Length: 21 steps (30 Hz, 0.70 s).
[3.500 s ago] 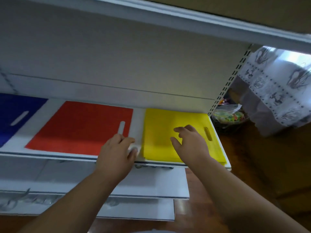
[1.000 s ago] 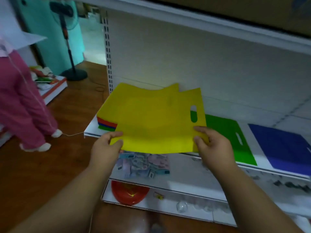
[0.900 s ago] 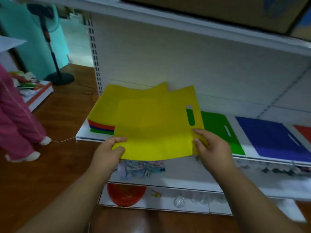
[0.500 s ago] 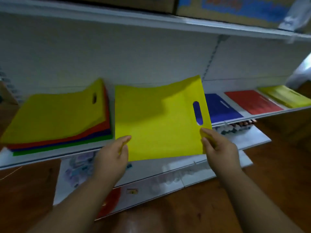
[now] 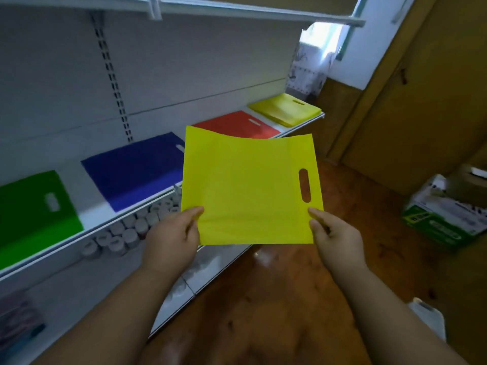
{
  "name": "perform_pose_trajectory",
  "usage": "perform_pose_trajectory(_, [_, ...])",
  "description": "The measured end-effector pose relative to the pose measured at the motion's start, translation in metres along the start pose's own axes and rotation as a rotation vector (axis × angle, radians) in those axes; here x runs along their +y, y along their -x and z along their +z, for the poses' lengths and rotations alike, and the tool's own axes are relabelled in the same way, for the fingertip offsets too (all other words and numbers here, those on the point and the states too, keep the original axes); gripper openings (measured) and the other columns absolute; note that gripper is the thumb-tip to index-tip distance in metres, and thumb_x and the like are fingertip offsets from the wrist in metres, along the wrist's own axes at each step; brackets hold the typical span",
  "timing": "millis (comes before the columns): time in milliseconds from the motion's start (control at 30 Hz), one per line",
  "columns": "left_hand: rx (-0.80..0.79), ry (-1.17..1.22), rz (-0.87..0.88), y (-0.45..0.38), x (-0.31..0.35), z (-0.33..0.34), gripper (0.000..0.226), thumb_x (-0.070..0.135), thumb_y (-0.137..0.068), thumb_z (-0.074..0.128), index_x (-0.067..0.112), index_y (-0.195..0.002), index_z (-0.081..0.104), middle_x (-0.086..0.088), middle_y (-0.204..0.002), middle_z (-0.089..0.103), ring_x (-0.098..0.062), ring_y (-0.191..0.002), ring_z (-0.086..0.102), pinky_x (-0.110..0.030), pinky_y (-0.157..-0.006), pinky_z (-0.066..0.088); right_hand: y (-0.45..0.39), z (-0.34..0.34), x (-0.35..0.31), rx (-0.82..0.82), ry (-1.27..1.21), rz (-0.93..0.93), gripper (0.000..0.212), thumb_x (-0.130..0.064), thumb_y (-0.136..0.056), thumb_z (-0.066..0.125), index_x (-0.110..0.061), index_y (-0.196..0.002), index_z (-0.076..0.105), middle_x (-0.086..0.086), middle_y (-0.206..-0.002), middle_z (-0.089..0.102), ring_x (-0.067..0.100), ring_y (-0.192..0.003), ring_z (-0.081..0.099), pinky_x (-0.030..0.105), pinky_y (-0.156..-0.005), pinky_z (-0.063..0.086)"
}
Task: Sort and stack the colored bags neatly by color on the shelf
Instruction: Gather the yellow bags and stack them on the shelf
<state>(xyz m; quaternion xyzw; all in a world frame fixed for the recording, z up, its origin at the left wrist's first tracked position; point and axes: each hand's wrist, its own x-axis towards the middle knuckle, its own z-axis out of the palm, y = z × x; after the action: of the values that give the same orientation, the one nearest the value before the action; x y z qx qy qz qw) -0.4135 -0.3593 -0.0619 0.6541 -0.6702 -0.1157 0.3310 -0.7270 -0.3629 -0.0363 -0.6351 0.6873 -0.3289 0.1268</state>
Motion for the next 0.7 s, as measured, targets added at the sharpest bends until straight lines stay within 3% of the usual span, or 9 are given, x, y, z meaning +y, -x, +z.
perform_pose_trajectory(167, [-0.045,-0.028,0.013,-0.059,0.021,0.052,0.038,0.025,-0.095,0.046,0.022,-0.128,0.065,-0.007,-0.101,0.071,-0.025,-0.079,0.063,-0.031,-0.061,0.046,-0.072,0.002,0.044,0.014,0.001,0.031,0.031,-0.017,-0.094,0.062,-0.024,-0.125,0.067,-0.002,-0.121,0.069,0.017,-0.113,0.063,0.025,-0.089,0.046])
perform_pose_trajectory(467, [-0.11,0.061,0.096,-0.237,0.073,0.147,0.045,0.027,-0.088,0.043,0.021,-0.126,0.067,-0.007,-0.122,0.068,-0.029,-0.109,0.063,-0.034,-0.085,0.048,-0.222,-0.011,0.105,0.084,0.116,0.088,0.033,-0.023,-0.098,0.057,-0.026,-0.13,0.063,-0.001,-0.127,0.066,0.02,-0.118,0.06,0.029,-0.09,0.048])
perform_pose_trajectory(600, [-0.146,0.027,0.184,-0.298,0.109,0.196,0.045,0.027,-0.087,0.044,0.021,-0.124,0.068,-0.008,-0.116,0.07,-0.031,-0.103,0.065,-0.036,-0.079,0.051,-0.278,-0.019,0.155,0.153,0.182,0.121,0.033,-0.02,-0.096,0.06,-0.023,-0.128,0.065,0.002,-0.123,0.068,0.022,-0.113,0.063,0.028,-0.083,0.048])
perform_pose_trajectory(700, [-0.169,0.036,0.132,-0.33,0.127,0.236,0.047,0.029,-0.087,0.042,0.023,-0.126,0.066,-0.006,-0.12,0.069,-0.028,-0.107,0.063,-0.035,-0.082,0.05,-0.319,-0.012,0.195,0.169,0.231,0.081,0.033,-0.015,-0.093,0.064,-0.018,-0.125,0.067,0.006,-0.117,0.071,0.026,-0.105,0.066,0.029,-0.077,0.049])
